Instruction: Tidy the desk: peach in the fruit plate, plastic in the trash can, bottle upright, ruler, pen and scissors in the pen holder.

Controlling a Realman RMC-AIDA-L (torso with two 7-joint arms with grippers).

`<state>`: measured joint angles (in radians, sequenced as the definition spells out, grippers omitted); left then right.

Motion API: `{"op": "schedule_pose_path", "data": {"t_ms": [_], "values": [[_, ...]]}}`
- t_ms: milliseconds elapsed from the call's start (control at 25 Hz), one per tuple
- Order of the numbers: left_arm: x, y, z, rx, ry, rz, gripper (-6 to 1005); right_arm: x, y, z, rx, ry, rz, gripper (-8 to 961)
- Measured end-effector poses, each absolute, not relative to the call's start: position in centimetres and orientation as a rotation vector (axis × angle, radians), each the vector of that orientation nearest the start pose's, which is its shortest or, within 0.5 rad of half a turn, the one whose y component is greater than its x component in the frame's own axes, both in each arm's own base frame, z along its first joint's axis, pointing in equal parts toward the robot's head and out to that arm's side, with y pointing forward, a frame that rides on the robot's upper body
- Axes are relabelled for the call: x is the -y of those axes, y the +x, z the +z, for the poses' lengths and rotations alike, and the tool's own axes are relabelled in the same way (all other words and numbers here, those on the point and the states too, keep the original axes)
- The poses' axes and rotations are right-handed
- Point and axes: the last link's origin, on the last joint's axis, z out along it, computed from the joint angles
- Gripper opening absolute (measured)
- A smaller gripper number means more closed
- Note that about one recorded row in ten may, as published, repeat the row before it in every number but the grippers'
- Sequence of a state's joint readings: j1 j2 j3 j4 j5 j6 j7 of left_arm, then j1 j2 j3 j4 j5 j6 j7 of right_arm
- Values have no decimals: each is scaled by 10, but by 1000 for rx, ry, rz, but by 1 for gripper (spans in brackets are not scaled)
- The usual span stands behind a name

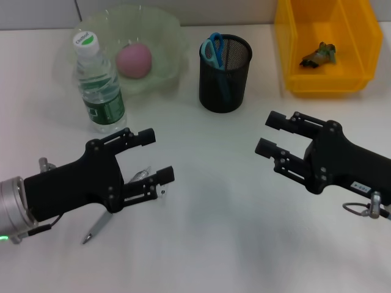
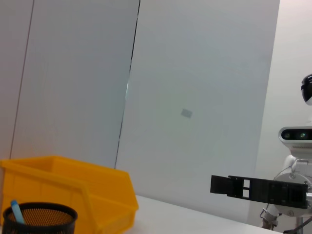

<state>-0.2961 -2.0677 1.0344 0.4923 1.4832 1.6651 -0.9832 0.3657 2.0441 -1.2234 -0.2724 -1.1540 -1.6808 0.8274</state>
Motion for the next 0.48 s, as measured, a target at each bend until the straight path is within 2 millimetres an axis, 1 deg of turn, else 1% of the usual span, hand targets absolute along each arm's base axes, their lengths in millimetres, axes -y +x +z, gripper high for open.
{"op": "schedule_pose_path", "data": {"t_ms": [240,320,480], "values": [[-244,-283,-23,417,-2609,-1082,791,-249,272,-32,-397,-2518,1233,531],[-243,-283,-22,416,-2608,-1089,791,-246,274,-33,-393,-2555,1213,531],[-242,-283,-22,413,-2610,-1095,791,-244,275,-34,-394,-2570,1205,531]]}}
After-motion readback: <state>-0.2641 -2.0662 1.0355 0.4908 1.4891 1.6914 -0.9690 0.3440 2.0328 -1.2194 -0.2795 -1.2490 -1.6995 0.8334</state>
